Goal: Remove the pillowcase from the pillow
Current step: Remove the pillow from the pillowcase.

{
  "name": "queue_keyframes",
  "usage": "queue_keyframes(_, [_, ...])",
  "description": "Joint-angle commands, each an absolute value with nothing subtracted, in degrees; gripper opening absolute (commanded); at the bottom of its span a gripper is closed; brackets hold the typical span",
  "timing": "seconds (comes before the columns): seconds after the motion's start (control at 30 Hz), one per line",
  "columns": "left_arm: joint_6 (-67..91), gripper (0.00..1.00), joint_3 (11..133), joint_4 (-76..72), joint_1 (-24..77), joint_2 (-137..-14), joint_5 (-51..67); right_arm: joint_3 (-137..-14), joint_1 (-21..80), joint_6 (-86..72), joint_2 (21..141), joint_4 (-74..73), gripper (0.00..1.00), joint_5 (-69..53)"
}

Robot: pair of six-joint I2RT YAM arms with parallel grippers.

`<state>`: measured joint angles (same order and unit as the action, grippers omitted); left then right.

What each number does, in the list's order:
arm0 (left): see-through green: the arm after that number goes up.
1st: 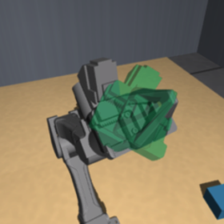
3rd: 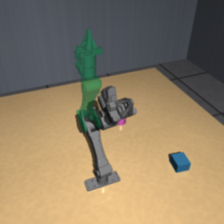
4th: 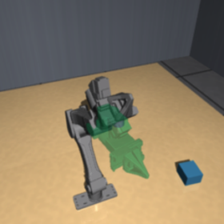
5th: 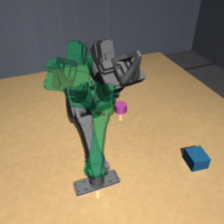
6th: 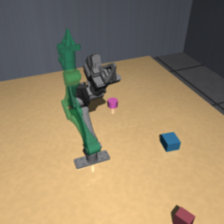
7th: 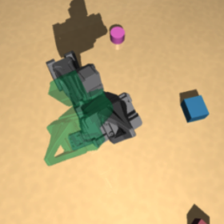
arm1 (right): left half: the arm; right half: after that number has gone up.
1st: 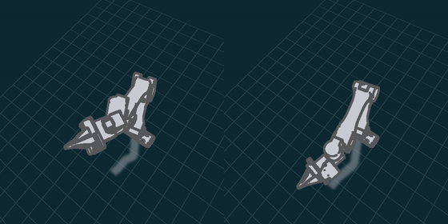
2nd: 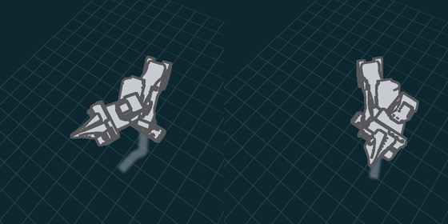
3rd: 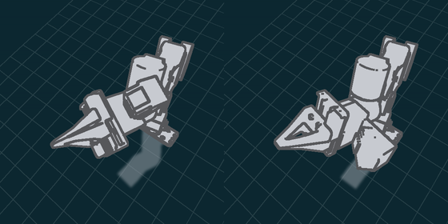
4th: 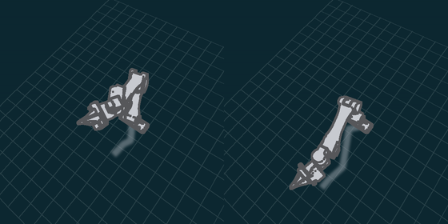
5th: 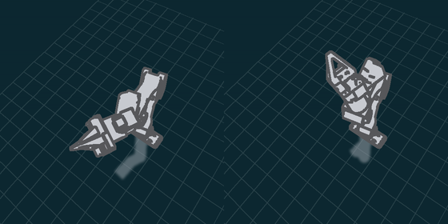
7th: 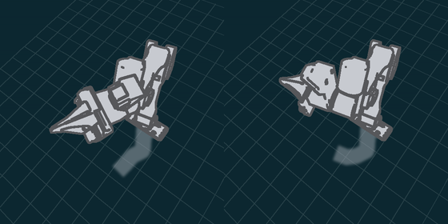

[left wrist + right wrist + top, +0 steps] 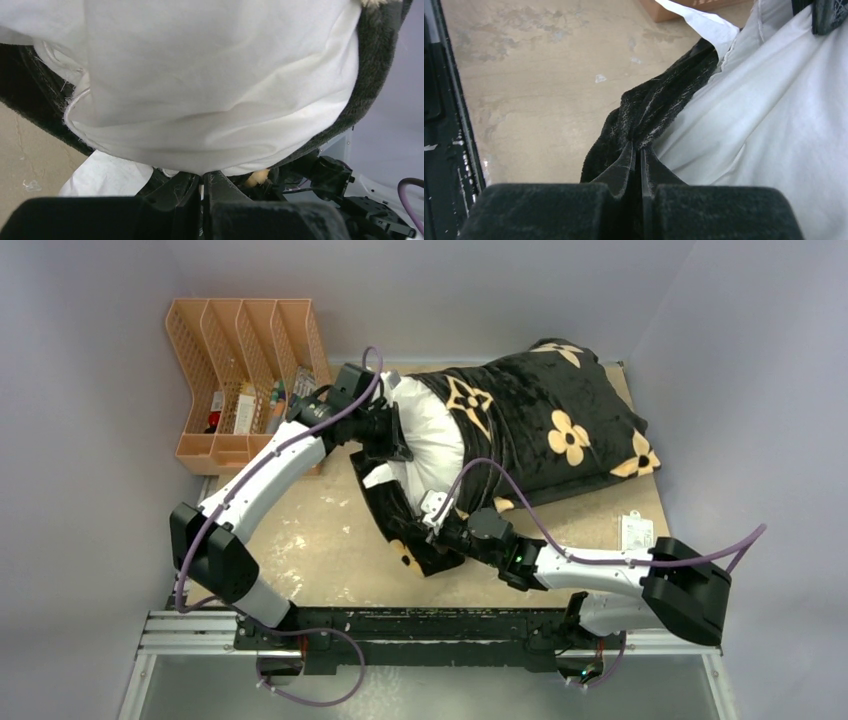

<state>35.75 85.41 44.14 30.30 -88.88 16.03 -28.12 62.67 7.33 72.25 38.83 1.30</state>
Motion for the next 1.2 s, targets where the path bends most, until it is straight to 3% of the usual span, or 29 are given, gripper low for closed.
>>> queue_keyframes(0.0, [34.11,0.0,97.39,31.19,26.18,-88.81,14.86,-27.88,66.9,7.93,72.72,26.09,0.0,-6.42])
queue_keyframes(0.5, [37.65,0.0,102.79,29.77,24.02,-91.2,15.03,-34.96,69.37,13.44,81.91,14.35,0.0,-14.66])
queue_keyframes(0.67, [35.43,0.0,100.3,31.36,23.99,-90.05,15.16,-33.38,69.52,11.37,80.63,18.97,0.0,-4.01])
queue_keyframes(0.7, [34.89,0.09,97.79,31.53,23.99,-88.59,13.78,-32.7,69.52,10.48,79.68,20.77,0.0,-1.86])
queue_keyframes(0.8, [33.87,0.51,87.51,31.72,23.99,-82.45,9.19,-28.9,69.48,4.43,76.08,30.45,0.0,2.02])
queue_keyframes(0.87, [35.01,0.66,80.16,30.53,23.99,-77.29,6.96,-26.62,69.48,1.89,74.41,36.95,0.0,3.43])
queue_keyframes(1.0, [39.18,0.73,67.27,27.39,23.99,-67.05,6.59,-25.35,69.37,-4.08,74.89,43.3,0.0,5.46])
queue_keyframes(1.17, [43.43,0.75,55.66,23.22,24.08,-58.97,14.51,-25.31,69.42,-8.42,77.1,48.03,0.0,6.76])
